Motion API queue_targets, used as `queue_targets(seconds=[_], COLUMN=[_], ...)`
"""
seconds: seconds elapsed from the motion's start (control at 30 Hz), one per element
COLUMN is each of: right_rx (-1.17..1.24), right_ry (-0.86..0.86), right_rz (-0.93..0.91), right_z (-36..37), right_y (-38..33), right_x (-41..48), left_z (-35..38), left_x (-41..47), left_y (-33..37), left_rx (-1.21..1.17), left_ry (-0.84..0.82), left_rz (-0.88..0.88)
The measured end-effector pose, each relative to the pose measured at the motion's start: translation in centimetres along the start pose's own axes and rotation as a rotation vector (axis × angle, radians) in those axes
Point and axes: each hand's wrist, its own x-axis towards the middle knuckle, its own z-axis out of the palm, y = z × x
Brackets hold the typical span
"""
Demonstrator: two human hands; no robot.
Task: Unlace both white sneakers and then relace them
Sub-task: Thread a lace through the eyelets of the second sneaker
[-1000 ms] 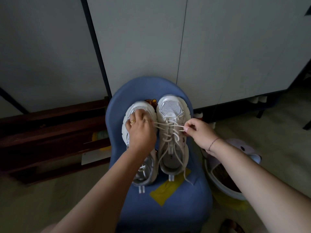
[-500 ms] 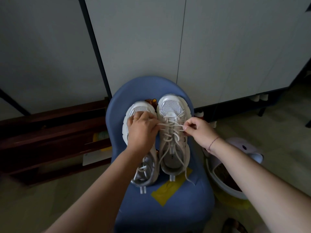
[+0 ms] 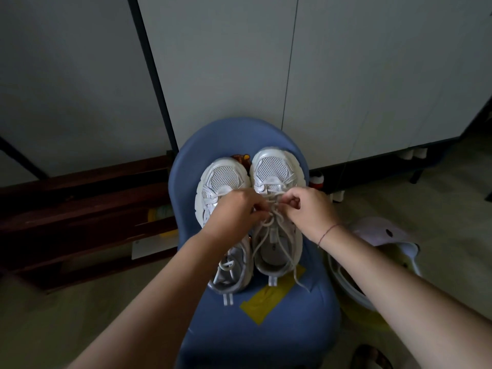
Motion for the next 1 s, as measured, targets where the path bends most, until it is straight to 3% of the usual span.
queue_targets(seconds=[0.17,0.3,0.47,0.57,0.67,0.8,1.0], right_rx=[0.017,0.328,0.804,0.980,0.817,0.340,0.214], right_ry=[-0.071,-0.057,-0.083,-0.151,-0.171,-0.125,-0.025], right_rz=[0.026,0.176,0.325,0.390,0.326,0.170,0.151], right_z=[-0.1,0.0,0.1,-0.2,-0.6,-0.9,-1.0], right_y=[0.9,1.2,0.7,0.5,0.9,1.4,1.4], right_x=[0.1,-0.3,-0.3,0.0,0.1,0.5,0.4], left_z=[0.4,-0.1,0.0,0.0,-0.2,-0.3,0.2], left_x=[-0.3,-0.3,-0.1,0.2,0.3,0.2,0.3], left_y=[0.5,0.3,0.9,0.5,0.5,0.6,0.1], left_rx=[-0.023,-0.198,-0.543,-0.506,-0.266,-0.151,-0.094], left_ry=[-0.022,0.070,0.056,0.014,-0.051,-0.022,0.051], left_rz=[-0.103,-0.263,-0.386,-0.425,-0.340,-0.250,-0.329])
